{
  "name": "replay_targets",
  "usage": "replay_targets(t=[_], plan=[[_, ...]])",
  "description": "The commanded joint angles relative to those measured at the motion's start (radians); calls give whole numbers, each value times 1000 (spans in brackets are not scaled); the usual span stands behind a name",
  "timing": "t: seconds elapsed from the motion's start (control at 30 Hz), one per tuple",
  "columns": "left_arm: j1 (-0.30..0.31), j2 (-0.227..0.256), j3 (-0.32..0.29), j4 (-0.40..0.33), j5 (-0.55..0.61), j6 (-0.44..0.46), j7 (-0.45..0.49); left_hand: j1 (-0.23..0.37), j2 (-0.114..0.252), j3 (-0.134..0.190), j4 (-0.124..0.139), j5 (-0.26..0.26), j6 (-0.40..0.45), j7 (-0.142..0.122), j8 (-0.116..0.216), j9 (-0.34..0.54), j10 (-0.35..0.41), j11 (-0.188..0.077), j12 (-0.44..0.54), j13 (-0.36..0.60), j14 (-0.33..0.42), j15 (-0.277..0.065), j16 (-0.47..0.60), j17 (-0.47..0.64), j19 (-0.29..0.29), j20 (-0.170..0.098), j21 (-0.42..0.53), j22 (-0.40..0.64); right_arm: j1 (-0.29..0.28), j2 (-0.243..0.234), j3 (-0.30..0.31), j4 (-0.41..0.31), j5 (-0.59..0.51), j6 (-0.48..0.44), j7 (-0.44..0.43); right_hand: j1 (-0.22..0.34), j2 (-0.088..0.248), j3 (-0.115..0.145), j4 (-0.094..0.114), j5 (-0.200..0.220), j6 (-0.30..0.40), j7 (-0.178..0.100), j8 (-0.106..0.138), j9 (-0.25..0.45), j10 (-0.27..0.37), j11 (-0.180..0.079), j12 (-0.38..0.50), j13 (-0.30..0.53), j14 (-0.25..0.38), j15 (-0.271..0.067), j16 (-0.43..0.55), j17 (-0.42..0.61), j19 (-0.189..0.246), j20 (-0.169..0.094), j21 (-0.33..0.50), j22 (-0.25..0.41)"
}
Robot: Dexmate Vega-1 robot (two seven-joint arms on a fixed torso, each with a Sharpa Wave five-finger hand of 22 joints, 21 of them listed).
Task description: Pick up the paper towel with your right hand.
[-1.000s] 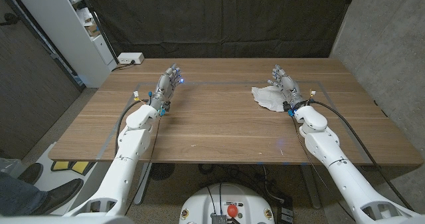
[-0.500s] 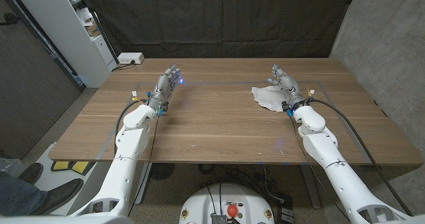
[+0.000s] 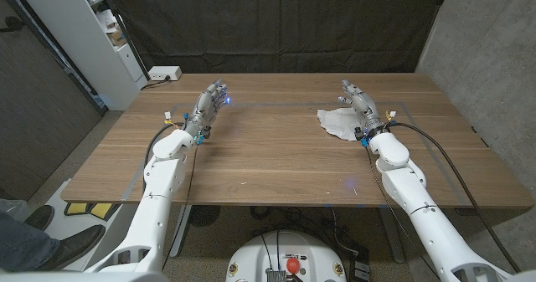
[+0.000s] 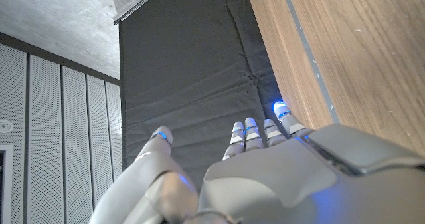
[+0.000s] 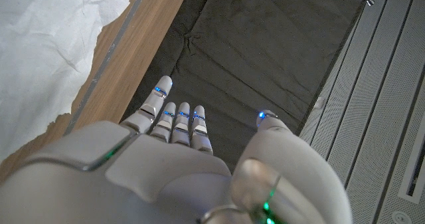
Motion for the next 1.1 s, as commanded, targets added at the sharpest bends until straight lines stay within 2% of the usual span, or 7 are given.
replay_targets(t=[0.03,0.2,0.5,0.77,1.1], plan=[[-8,16,-20,11,-7,7,-53,4,9,0,-6,-3,7,5,6,3,3,2,-2,-2,0,0,-2,3,-106,6,-4,6,-37,-20,-21,-88,-147,-43,-70,18,3,2,-10,8,9,0,8,-2,6,7,-6,0,2,1,-3,-3,4,-5,-4,6],[1,12,-42,11,-38,-4,-86,5,12,1,-8,-4,8,5,6,3,6,0,-2,-5,1,0,-4,3,-106,8,-8,6,-57,-24,-32,-137,-216,-83,-107,23,2,2,-15,8,9,-4,9,-6,6,7,-10,-4,2,1,-5,-6,0,-5,-10,6],[6,14,-56,-1,-50,-25,-106,8,17,1,-11,-5,11,4,5,3,10,0,-4,-13,3,-2,-8,3,-106,10,-16,6,-89,-44,-45,-223,-306,-155,-124,30,1,-1,-23,10,10,-9,8,-14,4,-1,-19,-11,-5,-3,-12,-13,-8,-7,-24,6],[24,16,-58,-23,-48,-19,-106,9,20,1,-13,-6,14,1,4,3,12,0,-5,-19,5,-2,-11,3,-106,10,-23,6,-113,-82,-49,-278,-384,-185,-124,37,2,-2,-31,12,8,-15,7,-21,4,-1,-25,-16,-8,-3,-16,-19,-12,-4,-34,6],[41,24,-54,-37,-42,-27,-110,12,24,2,-16,-7,17,0,3,3,14,-2,-7,-26,8,-2,-13,3,-105,13,-31,7,-153,-99,-40,-333,-454,-209,-141,41,3,-5,-37,15,9,-20,8,-30,4,-2,-34,-22,-21,-5,-25,-25,-32,-2,-54,6]])
